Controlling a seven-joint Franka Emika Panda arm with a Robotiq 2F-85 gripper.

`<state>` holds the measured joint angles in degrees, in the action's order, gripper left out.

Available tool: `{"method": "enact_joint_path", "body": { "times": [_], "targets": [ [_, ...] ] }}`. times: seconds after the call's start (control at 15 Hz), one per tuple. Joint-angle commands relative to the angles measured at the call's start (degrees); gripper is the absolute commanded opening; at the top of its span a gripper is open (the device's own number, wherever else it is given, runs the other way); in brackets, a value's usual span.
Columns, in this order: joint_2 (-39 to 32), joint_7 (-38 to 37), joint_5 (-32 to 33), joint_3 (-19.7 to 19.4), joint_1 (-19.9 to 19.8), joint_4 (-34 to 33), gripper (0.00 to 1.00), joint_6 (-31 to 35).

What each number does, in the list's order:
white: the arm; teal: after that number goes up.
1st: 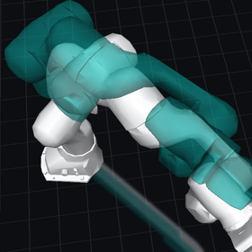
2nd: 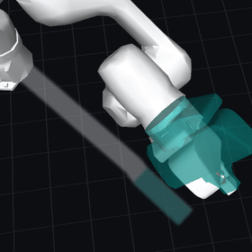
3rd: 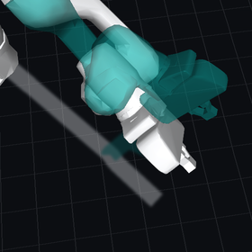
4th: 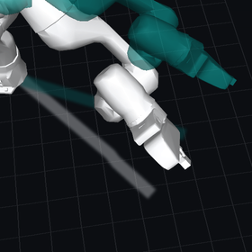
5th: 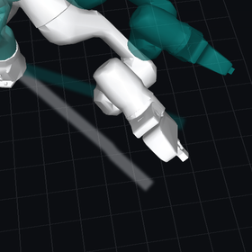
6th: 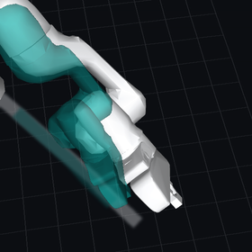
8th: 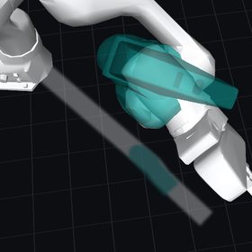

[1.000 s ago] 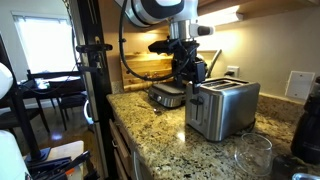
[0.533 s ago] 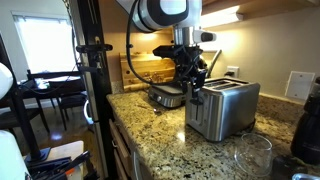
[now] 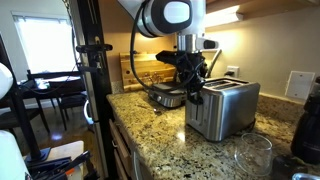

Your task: Push down the toaster lever

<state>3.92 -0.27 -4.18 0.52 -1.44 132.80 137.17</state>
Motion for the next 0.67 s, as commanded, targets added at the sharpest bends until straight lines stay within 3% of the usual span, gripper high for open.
{"method": "enact_joint_path", "body": {
  "times": [0.0,0.6],
  "targets": [
    [-0.85,1.73,-1.27,-0.99,0.14,0.41,0.0,2.06],
    [-8.57,4.66,-4.02,-0.92,0.03,-0.17,0.01,6.75]
  ]
}}
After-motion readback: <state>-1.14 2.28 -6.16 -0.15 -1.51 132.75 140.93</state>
